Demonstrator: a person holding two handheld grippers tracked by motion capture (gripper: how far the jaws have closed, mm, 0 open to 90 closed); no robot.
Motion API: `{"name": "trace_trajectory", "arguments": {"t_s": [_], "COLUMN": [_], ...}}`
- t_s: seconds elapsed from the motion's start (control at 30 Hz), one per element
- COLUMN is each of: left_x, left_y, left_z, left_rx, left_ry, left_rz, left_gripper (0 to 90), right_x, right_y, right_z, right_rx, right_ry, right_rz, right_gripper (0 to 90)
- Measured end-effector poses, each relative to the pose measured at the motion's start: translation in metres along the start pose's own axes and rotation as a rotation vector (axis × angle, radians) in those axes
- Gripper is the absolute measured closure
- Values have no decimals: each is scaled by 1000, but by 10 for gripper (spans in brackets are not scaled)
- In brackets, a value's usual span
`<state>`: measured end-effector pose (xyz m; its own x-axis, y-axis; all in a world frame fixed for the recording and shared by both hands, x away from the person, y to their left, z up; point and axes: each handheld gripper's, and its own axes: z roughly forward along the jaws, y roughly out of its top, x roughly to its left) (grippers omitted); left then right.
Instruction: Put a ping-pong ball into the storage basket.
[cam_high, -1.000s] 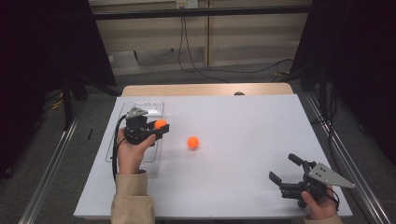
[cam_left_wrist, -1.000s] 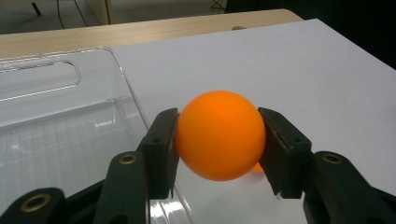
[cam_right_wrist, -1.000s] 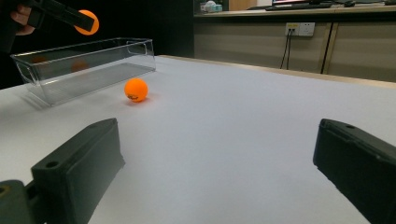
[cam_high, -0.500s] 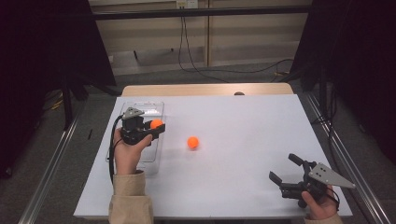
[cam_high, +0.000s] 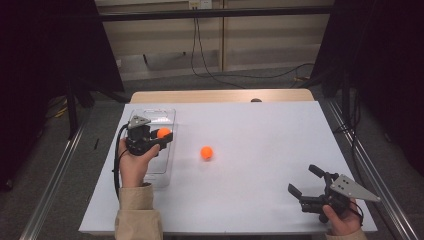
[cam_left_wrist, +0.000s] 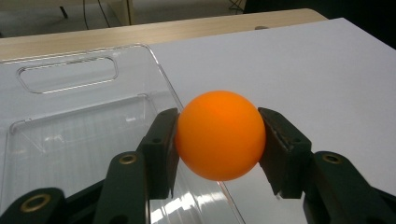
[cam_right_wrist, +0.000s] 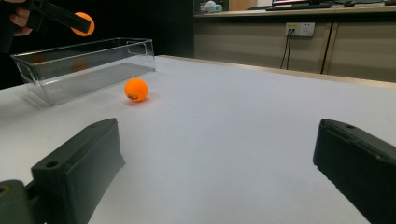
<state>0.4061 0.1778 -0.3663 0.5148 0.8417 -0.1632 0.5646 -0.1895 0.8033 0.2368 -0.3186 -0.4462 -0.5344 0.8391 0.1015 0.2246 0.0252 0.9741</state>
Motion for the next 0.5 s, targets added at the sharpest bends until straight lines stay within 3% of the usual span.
{"name": "trace_trajectory", "arguments": {"t_s": [0.5], "left_x": [8], "left_y": [-4], "left_z": [-3], "left_rx": [3], "left_ry": [35], "left_rz": [-10], "left_gripper": [509], "right_x": [0], "right_y": [0], "right_z": [0], "right_rx": [0], "right_ry": [-1], "right_rz": [-1], "right_gripper": [7]}}
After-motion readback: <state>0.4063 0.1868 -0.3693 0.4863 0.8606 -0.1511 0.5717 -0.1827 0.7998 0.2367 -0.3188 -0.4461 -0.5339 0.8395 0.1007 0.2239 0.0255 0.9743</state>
